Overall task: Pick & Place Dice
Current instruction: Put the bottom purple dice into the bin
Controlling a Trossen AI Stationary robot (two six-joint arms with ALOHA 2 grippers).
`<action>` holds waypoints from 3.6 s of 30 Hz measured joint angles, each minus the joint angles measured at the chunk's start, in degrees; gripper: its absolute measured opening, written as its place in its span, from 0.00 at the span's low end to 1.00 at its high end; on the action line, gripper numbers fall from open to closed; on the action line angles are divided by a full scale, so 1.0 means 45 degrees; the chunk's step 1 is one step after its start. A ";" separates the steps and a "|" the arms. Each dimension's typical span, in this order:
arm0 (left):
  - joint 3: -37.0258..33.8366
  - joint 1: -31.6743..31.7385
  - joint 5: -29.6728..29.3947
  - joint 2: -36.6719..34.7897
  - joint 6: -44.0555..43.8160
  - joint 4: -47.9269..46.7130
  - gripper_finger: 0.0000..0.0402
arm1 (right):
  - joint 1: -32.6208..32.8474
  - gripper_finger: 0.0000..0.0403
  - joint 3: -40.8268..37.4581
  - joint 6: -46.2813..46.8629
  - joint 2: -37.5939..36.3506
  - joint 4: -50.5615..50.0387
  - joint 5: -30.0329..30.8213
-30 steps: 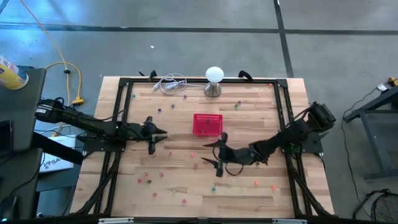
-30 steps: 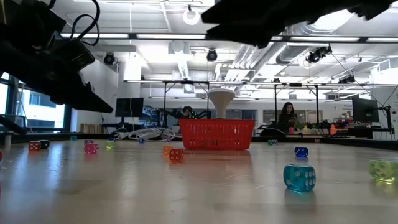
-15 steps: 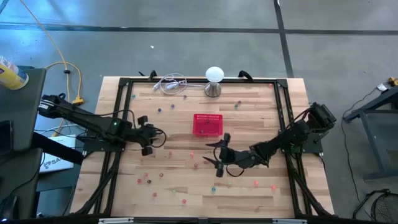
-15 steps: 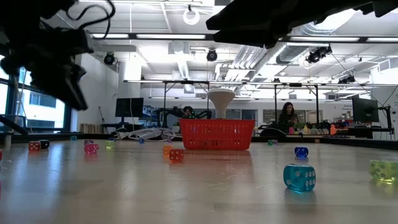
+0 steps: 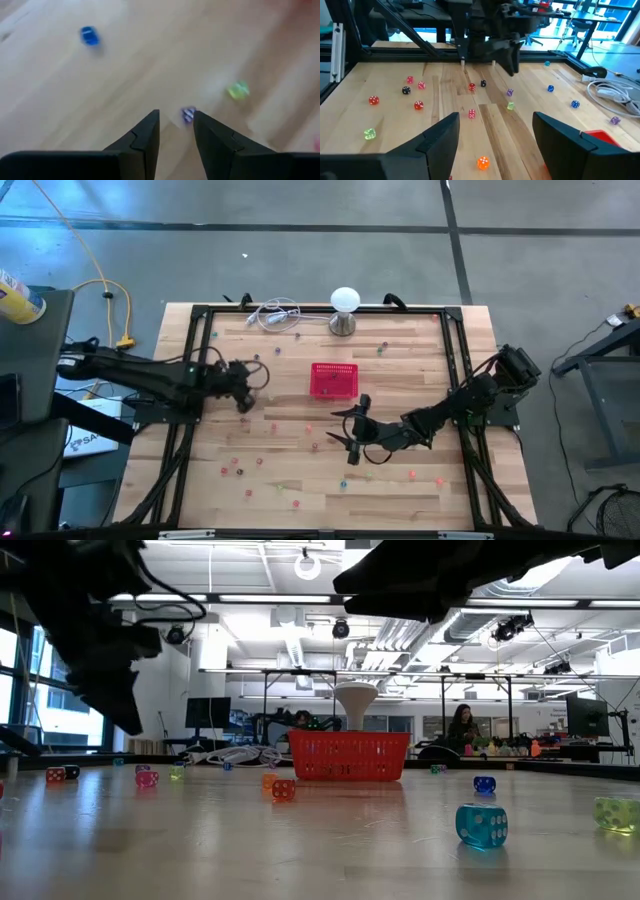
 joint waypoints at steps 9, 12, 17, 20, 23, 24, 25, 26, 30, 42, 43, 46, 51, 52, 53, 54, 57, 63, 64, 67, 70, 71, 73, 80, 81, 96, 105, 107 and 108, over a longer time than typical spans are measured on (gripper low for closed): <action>0.0004 0.1153 0.1440 0.1021 -0.1873 0.0621 0.28 | 0.0000 0.60 0.0000 0.0039 0.0000 -0.0005 -0.0109; 0.0004 0.1080 0.1512 0.1451 -0.2089 0.0832 0.28 | 0.0000 0.60 0.0002 0.0153 0.0000 -0.0015 -0.0272; 0.0004 0.0746 0.1571 0.2085 -0.1632 0.1543 0.28 | 0.0000 0.60 0.0005 0.0275 0.0000 -0.0120 -0.0267; 0.0004 0.0553 0.1584 0.2400 -0.1377 0.2098 0.28 | -0.0010 0.60 0.0000 0.0272 0.0000 -0.0129 -0.0262; 0.0008 0.0449 0.1585 0.2687 -0.1351 0.2155 0.28 | -0.0010 0.60 0.0002 0.0266 0.0000 -0.0144 -0.0262; 0.0008 0.0456 0.1585 0.2776 -0.1351 0.2160 0.28 | -0.0010 0.60 0.0002 0.0262 0.0000 -0.0146 -0.0262; 0.0008 0.0489 0.1580 0.2868 -0.1351 0.2166 0.28 | -0.0010 0.60 0.0001 0.0262 0.0000 -0.0144 -0.0261; 0.0008 0.0507 0.1580 0.2961 -0.1341 0.2144 0.28 | -0.0010 0.60 0.0001 0.0259 0.0000 -0.0146 -0.0257; 0.0008 0.0595 0.1580 0.3234 -0.1055 0.2127 0.28 | -0.0010 0.60 0.0000 0.0257 0.0000 -0.0165 -0.0253; 0.0008 0.0595 0.1444 0.3394 -0.0642 0.2292 0.28 | -0.0010 0.60 0.0000 0.0267 0.0000 -0.0207 -0.0230; 0.0008 0.0595 0.1444 0.3394 -0.0644 0.2344 0.28 | -0.0010 0.60 0.0002 0.0267 0.0000 -0.0211 -0.0228; 0.0008 0.0595 0.1394 0.3394 -0.0739 0.2559 0.28 | -0.0010 0.60 0.0001 0.0273 0.0000 -0.0214 -0.0230; 0.0008 0.0595 0.1241 0.3394 -0.1106 0.2890 0.28 | -0.0010 0.60 0.0000 0.0277 0.0000 -0.0223 -0.0233; 0.0008 0.0595 0.1229 0.3394 -0.1184 0.2898 0.28 | -0.0010 0.60 0.0000 0.0277 0.0000 -0.0234 -0.0233; 0.0008 0.0595 0.1220 0.3394 -0.1214 0.2896 0.28 | -0.0010 0.60 0.0001 0.0277 0.0000 -0.0251 -0.0233; 0.0008 0.0595 0.1220 0.3394 -0.1201 0.2892 0.28 | -0.0010 0.60 0.0002 0.0277 0.0000 -0.0262 -0.0233; 0.0008 0.0595 0.1216 0.3394 -0.1118 0.2879 0.28 | -0.0010 0.60 0.0000 0.0282 0.0000 -0.0268 -0.0237; 0.0008 0.0595 0.1216 0.3394 -0.0893 0.2794 0.28 | -0.0010 0.60 0.0002 0.0282 0.0000 -0.0286 -0.0238; 0.0004 0.0595 0.1216 0.3394 -0.0875 0.2799 0.28 | -0.0010 0.60 0.0002 0.0282 0.0000 -0.0286 -0.0238; 0.0004 0.0595 0.1216 0.3394 -0.0875 0.2888 0.28 | -0.0010 0.60 0.0004 0.0282 0.0000 -0.0291 -0.0238; 0.0004 0.0595 0.1216 0.3394 -0.0870 0.2907 0.28 | -0.0010 0.60 0.0001 0.0282 0.0000 -0.0291 -0.0239; 0.0004 0.0595 0.1216 0.3394 -0.0870 0.2906 0.28 | -0.0010 0.60 0.0003 0.0282 0.0000 -0.0294 -0.0238; 0.0004 0.0595 0.1216 0.3394 -0.0797 0.2904 0.28 | -0.0010 0.60 0.0002 0.0282 0.0000 -0.0291 -0.0240; -0.0001 0.0595 0.1174 0.3394 -0.0055 0.2901 0.28 | -0.0010 0.60 0.0001 0.0287 0.0000 -0.0296 -0.0243; -0.0001 0.0595 0.1133 0.3394 -0.0051 0.2901 0.28 | -0.0010 0.60 0.0002 0.0287 0.0000 -0.0296 -0.0243; 0.0023 0.0434 0.0774 0.4770 -0.0068 0.3282 0.28 | -0.0010 0.60 0.0000 0.0287 0.0000 -0.0296 -0.0243; 0.0033 0.0434 0.0783 0.5163 -0.0076 0.3324 0.28 | -0.0010 0.60 0.0000 0.0287 0.0000 -0.0298 -0.0243; 0.0030 0.0434 0.0783 0.5166 -0.0081 0.3329 0.28 | -0.0010 0.60 0.0002 0.0287 0.0000 -0.0297 -0.0243; 0.0028 0.0434 0.0788 0.5166 -0.0089 0.3330 0.28 | -0.0010 0.60 0.0005 0.0287 0.0000 -0.0297 -0.0243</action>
